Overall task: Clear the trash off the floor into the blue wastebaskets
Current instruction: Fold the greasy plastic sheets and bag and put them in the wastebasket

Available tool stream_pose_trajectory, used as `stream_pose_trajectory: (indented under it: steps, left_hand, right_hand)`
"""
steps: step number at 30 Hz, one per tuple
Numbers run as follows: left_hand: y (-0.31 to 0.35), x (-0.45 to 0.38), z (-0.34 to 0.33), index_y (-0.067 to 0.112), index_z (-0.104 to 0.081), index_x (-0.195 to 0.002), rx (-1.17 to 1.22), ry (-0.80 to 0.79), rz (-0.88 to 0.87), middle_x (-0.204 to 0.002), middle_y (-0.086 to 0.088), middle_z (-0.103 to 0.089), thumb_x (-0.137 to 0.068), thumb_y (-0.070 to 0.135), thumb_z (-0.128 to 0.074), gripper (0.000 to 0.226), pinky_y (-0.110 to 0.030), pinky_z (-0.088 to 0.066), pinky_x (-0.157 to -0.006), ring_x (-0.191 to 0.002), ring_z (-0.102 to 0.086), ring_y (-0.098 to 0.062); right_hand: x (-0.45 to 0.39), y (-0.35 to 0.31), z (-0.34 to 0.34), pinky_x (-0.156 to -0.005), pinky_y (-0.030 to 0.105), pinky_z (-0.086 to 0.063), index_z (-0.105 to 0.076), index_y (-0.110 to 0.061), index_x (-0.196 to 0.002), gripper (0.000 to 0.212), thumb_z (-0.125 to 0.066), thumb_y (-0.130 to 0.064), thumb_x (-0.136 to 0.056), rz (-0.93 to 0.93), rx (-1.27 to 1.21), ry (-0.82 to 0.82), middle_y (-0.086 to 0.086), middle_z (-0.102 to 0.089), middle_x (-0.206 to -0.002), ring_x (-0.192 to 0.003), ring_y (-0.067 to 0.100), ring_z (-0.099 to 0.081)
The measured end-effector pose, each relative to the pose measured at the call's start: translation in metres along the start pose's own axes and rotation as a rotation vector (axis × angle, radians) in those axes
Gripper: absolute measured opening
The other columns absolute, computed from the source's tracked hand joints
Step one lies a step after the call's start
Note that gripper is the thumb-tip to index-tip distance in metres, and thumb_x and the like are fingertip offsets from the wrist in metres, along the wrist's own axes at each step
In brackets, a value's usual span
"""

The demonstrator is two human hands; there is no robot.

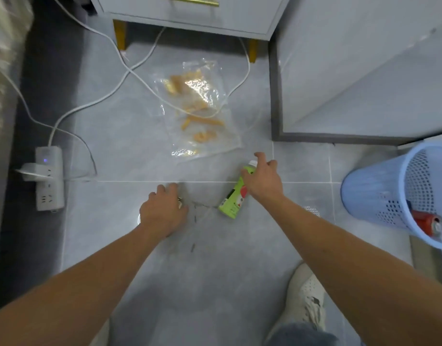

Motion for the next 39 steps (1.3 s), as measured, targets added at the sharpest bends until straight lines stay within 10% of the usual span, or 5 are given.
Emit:
stream_pose_trajectory:
  steps: [15,27,31,39]
  left_hand:
    - [0.048,0.009,0.012,0.016,-0.045,-0.103,-0.016,0.078,-0.171,-0.095,-0.002,-0.037,-0.087,0.026,-0.068,0.030,-0.029,-0.030,-0.047,-0.057,-0.037,-0.016]
    - [0.343,0.105,0.157,0.025,-0.049,-0.103,-0.061,0.180,-0.757,-0.095,0.007,-0.040,-0.085,0.045,-0.075,0.037,-0.030,-0.042,-0.049,-0.062,-0.047,-0.016]
    - [0.449,0.107,0.145,0.026,-0.050,-0.105,0.018,0.155,-0.882,-0.102,0.006,-0.041,-0.087,0.034,-0.076,0.032,-0.033,-0.048,-0.053,-0.070,-0.052,-0.016]
    - [0.569,0.057,0.044,0.013,-0.055,-0.107,-0.184,0.014,-0.899,-0.110,-0.007,-0.049,-0.087,0.018,-0.064,0.022,-0.036,-0.040,-0.055,-0.081,-0.057,-0.027]
  right_hand:
    - [-0.001,0.019,0.017,-0.076,0.036,-0.052,-0.053,-0.021,-0.114,0.043,-0.075,-0.026,-0.077,0.081,-0.073,-0.125,0.006,-0.044,-0.113,-0.094,0.031,-0.059]
    - [0.126,0.137,0.281,-0.086,0.022,-0.046,-0.059,-0.019,-0.109,0.045,-0.084,-0.019,-0.072,0.086,-0.338,0.484,-0.002,-0.038,-0.118,-0.099,0.015,-0.050]
    - [0.114,0.218,0.342,-0.091,0.037,-0.053,-0.059,-0.016,-0.107,0.042,-0.082,-0.012,-0.073,-0.023,-0.412,0.678,0.001,-0.042,-0.118,-0.104,0.024,-0.054]
    - [0.006,0.321,0.312,-0.081,0.046,-0.051,-0.060,-0.012,-0.103,0.043,-0.083,-0.018,-0.067,-0.076,-0.176,0.459,0.012,-0.048,-0.114,-0.099,0.032,-0.051]
Point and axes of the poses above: each hand's wrist, its own x-axis away from the middle knuckle, its own z-axis out of the back of the hand, y = z × x, the point moved 1 cm from there along -x, towards the middle knuckle
